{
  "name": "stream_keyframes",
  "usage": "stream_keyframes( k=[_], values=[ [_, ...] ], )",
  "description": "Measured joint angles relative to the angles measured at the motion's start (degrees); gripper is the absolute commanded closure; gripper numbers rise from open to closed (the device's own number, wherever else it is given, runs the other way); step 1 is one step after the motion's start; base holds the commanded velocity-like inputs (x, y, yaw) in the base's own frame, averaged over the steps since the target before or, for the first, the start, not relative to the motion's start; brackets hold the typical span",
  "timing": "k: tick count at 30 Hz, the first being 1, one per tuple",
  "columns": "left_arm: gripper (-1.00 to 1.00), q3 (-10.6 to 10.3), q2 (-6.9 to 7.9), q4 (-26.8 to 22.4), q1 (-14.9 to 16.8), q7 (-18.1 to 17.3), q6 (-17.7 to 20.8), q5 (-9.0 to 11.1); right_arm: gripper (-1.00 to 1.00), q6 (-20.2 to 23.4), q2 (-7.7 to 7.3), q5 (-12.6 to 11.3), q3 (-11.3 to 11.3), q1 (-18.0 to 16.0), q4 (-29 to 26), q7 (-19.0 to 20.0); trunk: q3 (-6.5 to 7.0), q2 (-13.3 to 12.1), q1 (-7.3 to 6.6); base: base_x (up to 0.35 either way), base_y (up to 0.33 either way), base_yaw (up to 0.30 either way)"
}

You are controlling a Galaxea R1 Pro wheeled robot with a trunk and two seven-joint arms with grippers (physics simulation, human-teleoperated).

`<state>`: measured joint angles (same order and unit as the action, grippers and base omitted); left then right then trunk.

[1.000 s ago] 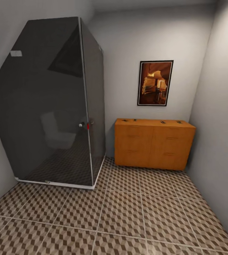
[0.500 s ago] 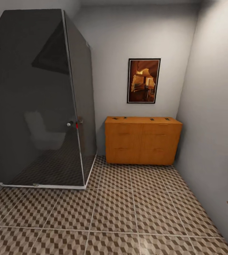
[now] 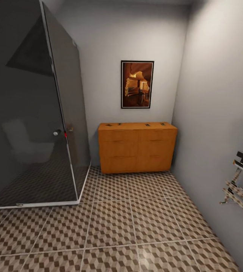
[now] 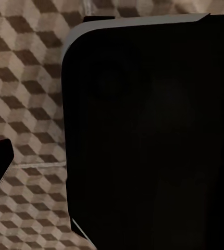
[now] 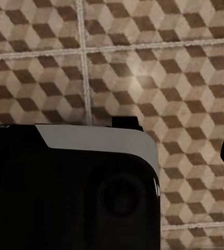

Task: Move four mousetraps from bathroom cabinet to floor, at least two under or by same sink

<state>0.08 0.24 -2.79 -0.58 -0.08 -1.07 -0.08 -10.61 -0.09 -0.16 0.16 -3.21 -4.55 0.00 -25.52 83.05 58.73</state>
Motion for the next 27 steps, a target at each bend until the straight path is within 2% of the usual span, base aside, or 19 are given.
stream_keyframes(
  k=[27],
  values=[
    [-1.00, 0.01, -0.02, 0.00, 0.00, 0.00, 0.00, 0.00, -1.00, 0.00, -0.05, 0.02, 0.00, 0.00, 0.00, 0.00, -0.38, 0.00, 0.00, 0.000, 0.000, -0.275]
  ],
)
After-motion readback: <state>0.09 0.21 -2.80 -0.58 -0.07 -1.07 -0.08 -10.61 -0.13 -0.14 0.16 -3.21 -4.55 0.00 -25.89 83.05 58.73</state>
